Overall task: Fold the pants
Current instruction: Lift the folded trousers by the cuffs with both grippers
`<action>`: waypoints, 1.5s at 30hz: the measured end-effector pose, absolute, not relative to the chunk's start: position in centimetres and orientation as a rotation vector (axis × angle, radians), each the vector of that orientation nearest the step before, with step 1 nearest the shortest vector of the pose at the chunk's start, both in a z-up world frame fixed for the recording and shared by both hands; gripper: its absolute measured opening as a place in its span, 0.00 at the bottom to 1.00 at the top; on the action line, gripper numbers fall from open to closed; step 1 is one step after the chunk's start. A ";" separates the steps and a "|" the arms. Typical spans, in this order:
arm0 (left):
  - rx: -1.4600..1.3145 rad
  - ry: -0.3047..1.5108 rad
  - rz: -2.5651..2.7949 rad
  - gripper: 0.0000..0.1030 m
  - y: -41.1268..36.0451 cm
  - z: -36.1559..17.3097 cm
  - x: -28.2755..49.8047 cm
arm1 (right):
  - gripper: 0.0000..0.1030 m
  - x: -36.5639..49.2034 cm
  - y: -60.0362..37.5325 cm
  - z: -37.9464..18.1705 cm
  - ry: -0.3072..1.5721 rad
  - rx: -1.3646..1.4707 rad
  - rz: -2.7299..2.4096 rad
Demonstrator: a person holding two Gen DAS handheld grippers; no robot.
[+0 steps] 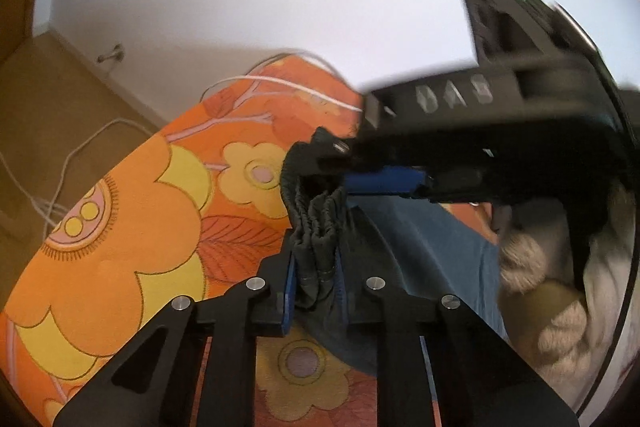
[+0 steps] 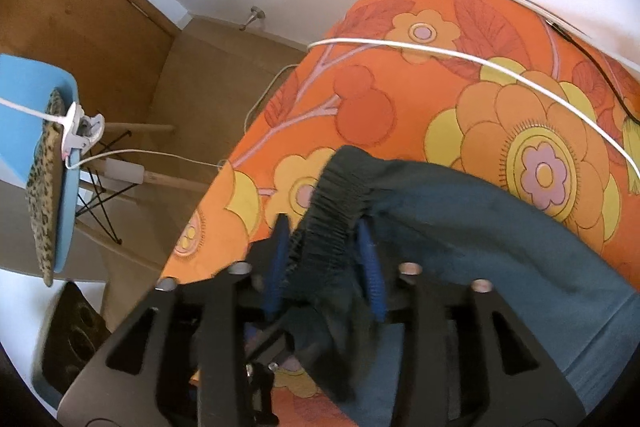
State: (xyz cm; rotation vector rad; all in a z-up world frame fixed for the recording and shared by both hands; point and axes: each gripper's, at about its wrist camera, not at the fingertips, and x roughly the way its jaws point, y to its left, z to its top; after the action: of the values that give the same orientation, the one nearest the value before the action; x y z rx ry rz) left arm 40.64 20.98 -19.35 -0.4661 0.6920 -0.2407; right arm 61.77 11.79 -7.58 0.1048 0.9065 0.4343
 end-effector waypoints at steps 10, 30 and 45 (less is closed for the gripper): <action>-0.423 0.642 -0.288 0.13 19.8 -18.6 39.6 | 0.52 62.5 14.5 -8.3 1.004 -0.020 0.379; -0.298 0.457 -0.410 0.13 14.5 -6.4 32.7 | 0.13 50.8 2.9 0.8 0.740 0.308 0.598; -0.128 0.272 -0.458 0.13 5.3 9.1 23.3 | 0.13 33.6 -5.0 13.8 0.453 0.365 0.678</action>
State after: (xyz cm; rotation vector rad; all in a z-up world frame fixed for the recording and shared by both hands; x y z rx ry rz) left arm 23.26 5.32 9.13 -0.1283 0.2721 -0.4580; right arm 33.63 -5.00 13.78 0.3650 0.4526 0.6781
